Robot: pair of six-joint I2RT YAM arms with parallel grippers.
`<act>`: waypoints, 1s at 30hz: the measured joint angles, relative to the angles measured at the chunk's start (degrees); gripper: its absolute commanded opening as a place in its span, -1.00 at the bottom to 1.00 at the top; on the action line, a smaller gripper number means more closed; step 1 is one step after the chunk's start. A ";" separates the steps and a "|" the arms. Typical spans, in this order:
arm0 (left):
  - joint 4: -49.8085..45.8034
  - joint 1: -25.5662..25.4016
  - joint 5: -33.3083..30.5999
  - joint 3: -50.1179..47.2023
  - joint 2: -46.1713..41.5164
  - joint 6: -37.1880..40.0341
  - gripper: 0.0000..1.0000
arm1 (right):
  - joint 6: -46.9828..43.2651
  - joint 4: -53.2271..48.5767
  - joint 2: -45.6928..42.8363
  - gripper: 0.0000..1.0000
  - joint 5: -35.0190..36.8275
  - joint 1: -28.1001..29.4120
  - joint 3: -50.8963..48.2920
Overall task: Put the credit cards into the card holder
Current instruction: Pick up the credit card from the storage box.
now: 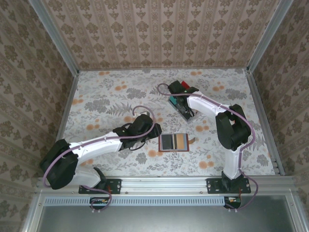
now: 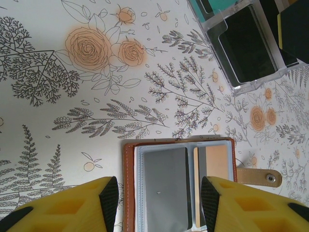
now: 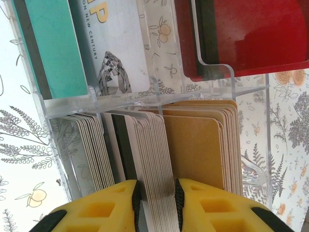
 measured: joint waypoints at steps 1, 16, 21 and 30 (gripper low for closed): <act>0.00 0.00 0.00 0.00 0.00 0.00 0.03 | 0.00 0.09 -0.04 -0.41 0.17 0.00 -0.04; 0.00 0.00 0.00 0.02 0.00 -0.02 0.03 | -0.24 1.25 -1.55 -0.78 0.87 0.00 -1.11; -0.02 0.00 0.02 0.00 0.00 -0.02 0.03 | -0.20 1.20 -1.66 -0.88 0.61 0.00 -1.11; -0.02 0.00 0.02 0.00 0.00 -0.02 0.03 | 0.09 -0.13 -3.85 -0.94 -1.22 -0.02 -1.11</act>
